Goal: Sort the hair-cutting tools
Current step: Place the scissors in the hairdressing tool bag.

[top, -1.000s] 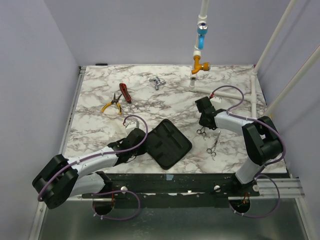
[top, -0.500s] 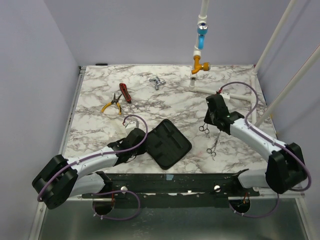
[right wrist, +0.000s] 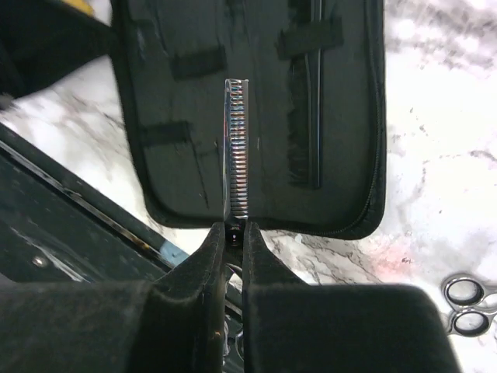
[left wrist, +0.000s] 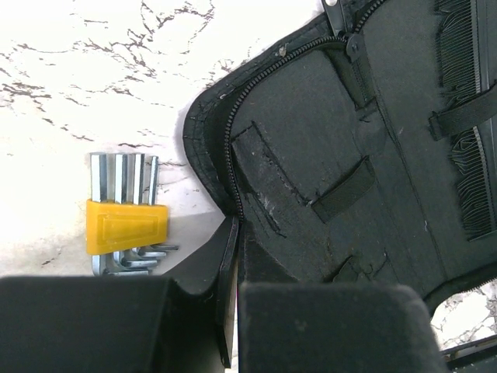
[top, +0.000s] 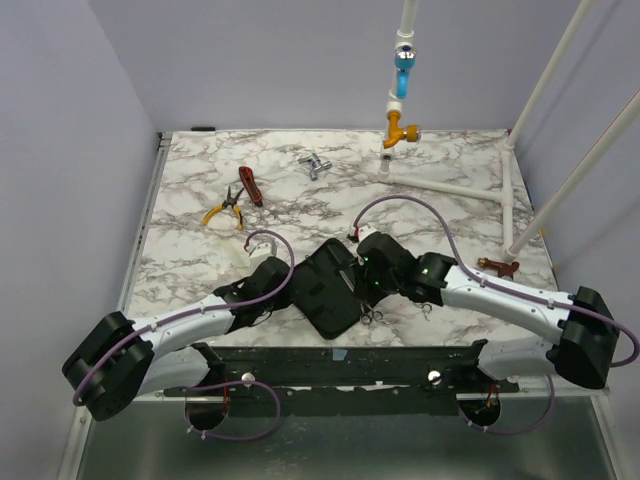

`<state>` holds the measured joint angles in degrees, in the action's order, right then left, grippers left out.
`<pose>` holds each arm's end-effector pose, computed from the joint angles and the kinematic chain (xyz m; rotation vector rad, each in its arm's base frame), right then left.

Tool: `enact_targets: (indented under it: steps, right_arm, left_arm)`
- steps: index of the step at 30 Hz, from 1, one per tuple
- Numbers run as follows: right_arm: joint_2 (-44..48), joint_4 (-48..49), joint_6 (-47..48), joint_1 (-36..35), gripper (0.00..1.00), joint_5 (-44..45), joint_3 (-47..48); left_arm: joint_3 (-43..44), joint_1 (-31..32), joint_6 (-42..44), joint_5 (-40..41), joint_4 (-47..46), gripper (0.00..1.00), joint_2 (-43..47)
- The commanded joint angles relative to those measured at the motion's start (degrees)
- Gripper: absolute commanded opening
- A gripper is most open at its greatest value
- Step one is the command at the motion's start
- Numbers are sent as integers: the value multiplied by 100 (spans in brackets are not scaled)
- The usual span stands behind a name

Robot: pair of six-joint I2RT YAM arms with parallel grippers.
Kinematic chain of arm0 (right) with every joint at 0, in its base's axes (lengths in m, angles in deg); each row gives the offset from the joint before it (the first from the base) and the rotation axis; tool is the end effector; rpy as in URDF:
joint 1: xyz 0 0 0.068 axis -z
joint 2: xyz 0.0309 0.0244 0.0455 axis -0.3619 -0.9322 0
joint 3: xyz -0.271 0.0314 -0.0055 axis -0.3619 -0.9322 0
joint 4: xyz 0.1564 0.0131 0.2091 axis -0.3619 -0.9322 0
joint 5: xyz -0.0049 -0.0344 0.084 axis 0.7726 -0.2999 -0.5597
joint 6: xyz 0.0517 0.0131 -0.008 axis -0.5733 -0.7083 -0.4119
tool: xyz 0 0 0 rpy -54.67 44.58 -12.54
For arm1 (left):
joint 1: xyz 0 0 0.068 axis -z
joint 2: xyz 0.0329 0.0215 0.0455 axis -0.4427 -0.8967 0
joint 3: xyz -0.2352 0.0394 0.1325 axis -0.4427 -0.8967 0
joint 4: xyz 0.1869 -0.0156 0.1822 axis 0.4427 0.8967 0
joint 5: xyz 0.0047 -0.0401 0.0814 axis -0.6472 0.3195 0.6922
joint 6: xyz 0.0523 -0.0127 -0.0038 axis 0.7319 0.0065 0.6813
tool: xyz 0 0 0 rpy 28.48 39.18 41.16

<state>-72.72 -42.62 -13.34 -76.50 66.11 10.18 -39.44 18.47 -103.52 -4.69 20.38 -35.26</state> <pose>0.1501 0.2104 0.2523 -0.5867 2.4200 0.5044 0.1505 -0.1366 0.1516 -0.3186 2.4271 -0.4940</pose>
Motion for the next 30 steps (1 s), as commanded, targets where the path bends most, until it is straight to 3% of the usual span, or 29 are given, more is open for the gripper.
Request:
enact_targets:
  steps: [1, 5, 9, 30]
  right_arm:
    - [-515, -422, 502, -22, 1, -546, 205]
    - [-972, -587, 729, -103, 1, -933, 434]
    - [-1375, -706, 851, -282, 1, -643, 737]
    - [-1950, -326, 726, -1093, 1, -1024, 609]
  left_arm:
    - [-114, 17, -32, 208, -53, 0, 219]
    - [-94, 18, -45, 188, -14, 0, 207]
    - [-62, 19, -45, 140, -6, 0, 135]
    - [-329, 21, -91, 129, -130, 0, 201]
